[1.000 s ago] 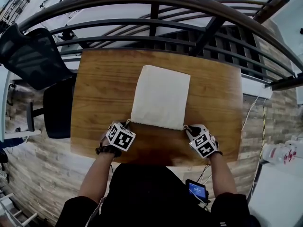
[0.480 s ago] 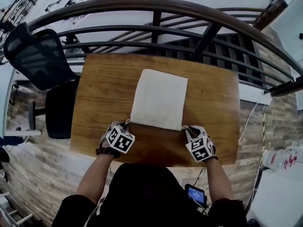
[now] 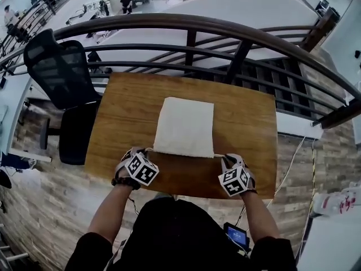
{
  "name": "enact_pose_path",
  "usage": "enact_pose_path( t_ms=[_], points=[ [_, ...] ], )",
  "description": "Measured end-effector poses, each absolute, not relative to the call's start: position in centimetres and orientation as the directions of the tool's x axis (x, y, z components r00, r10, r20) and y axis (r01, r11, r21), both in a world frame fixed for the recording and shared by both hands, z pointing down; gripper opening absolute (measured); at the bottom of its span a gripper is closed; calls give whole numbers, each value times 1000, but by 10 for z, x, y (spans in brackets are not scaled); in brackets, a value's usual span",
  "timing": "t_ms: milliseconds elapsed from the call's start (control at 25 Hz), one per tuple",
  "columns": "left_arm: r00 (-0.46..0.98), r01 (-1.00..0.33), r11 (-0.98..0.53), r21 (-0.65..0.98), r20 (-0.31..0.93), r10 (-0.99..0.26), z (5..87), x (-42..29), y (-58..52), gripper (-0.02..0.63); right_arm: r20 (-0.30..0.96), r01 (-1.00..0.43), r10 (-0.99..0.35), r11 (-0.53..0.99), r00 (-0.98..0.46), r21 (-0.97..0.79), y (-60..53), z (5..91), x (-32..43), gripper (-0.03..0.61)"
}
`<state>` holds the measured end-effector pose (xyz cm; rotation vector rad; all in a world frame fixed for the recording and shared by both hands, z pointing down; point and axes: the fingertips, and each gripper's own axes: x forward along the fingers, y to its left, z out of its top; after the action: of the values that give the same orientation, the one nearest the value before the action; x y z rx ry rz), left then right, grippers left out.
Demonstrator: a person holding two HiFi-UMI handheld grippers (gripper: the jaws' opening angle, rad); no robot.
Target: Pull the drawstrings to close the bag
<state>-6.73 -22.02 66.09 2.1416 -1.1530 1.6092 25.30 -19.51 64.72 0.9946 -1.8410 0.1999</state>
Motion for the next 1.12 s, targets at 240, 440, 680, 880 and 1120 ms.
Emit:
enact_pose_path(
  t_ms=[240, 440, 680, 880, 1120],
  points=[
    [56, -703, -631, -329, 859, -510, 636, -76, -215, 38, 796, -680, -580, 656, -177, 327, -195, 634, 257, 40],
    [52, -692, -623, -364, 836, -546, 621, -79, -222, 38, 773, -682, -613, 636, -163, 361, -199, 622, 257, 40],
    [68, -696, -614, -371, 818, -571, 612, -87, -236, 38, 770, -738, -626, 575, -121, 352, -204, 616, 264, 38],
    [72, -710, -602, -365, 813, -578, 612, -107, -241, 38, 772, -803, -631, 496, -73, 329, -206, 619, 270, 38],
    [71, -709, -602, -368, 812, -580, 612, -130, -248, 38, 773, -804, -634, 472, -24, 362, -209, 619, 266, 40]
  ],
)
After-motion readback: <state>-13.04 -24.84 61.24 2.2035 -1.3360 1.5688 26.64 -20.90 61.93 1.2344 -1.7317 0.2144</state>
